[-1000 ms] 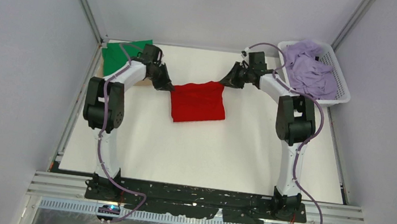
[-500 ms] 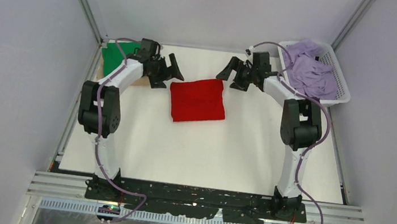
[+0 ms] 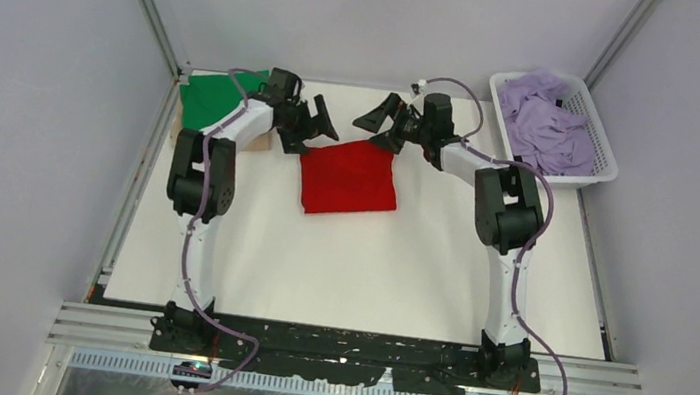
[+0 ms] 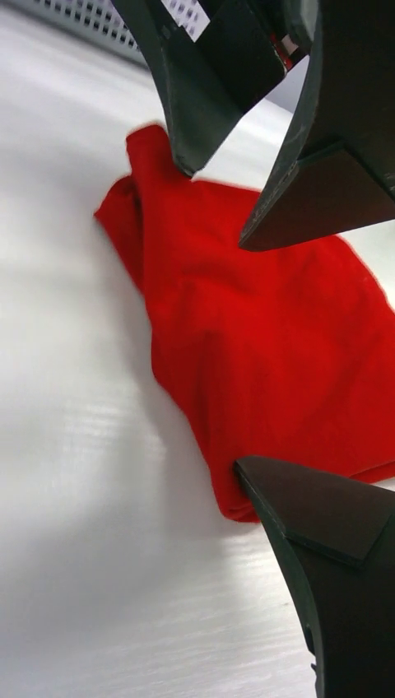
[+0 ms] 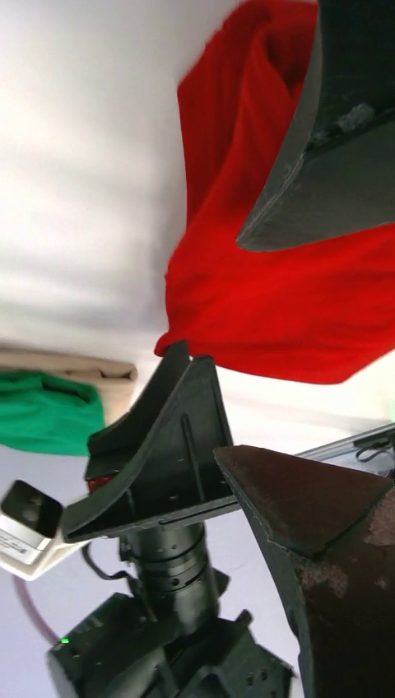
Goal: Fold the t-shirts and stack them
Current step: Fold the long partially folded tshirt into a neat square
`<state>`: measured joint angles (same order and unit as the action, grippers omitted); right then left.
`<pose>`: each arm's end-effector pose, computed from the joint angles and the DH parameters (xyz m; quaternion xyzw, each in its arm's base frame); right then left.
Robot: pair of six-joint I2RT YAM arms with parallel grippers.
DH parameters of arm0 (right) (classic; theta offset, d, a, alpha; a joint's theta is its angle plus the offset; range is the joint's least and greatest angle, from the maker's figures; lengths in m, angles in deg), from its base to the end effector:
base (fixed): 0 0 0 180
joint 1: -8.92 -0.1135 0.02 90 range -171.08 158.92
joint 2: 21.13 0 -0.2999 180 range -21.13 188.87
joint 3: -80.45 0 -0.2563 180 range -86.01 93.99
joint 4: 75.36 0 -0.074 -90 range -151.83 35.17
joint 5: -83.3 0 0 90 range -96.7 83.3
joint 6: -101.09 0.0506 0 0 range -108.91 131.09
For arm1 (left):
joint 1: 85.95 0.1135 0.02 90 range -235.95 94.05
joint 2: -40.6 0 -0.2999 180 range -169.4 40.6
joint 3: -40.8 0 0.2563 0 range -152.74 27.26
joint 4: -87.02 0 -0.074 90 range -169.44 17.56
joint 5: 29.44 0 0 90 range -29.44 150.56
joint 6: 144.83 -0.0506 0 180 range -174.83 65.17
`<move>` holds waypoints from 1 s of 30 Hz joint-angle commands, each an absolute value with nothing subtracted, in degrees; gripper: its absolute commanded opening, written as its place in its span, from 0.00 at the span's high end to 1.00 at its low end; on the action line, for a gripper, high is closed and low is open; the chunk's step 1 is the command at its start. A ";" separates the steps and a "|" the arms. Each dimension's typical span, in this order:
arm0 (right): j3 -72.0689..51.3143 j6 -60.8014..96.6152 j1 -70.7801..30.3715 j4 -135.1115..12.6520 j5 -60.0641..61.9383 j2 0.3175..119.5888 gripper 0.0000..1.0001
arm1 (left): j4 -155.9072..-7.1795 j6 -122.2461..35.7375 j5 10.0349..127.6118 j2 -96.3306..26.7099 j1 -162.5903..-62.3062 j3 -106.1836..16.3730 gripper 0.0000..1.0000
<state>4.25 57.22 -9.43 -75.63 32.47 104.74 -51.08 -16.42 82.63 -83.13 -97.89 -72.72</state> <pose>0.5009 0.1998 0.2182 0.0048 0.8025 0.5166 0.2987 0.4980 -0.1247 0.2221 -0.1520 0.9179 -0.2994 0.2114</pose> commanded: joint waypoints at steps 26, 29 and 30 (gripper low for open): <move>-0.83 45.00 -7.38 -63.75 29.92 91.80 0.05 | -48.63 -16.77 76.50 -66.51 -97.00 -55.68 0.00; -8.42 43.18 -7.40 -64.18 28.48 85.54 0.05 | -48.73 -15.80 75.65 -67.55 -97.29 -53.70 0.00; -11.88 42.47 -7.35 -64.19 27.98 84.41 0.05 | -49.22 -15.18 75.43 -68.01 -97.46 -53.04 0.00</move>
<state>-3.51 48.04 -7.46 -64.42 29.50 90.09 -47.41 -16.27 77.86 -66.49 -97.15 -55.96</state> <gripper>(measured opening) 0.954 0.994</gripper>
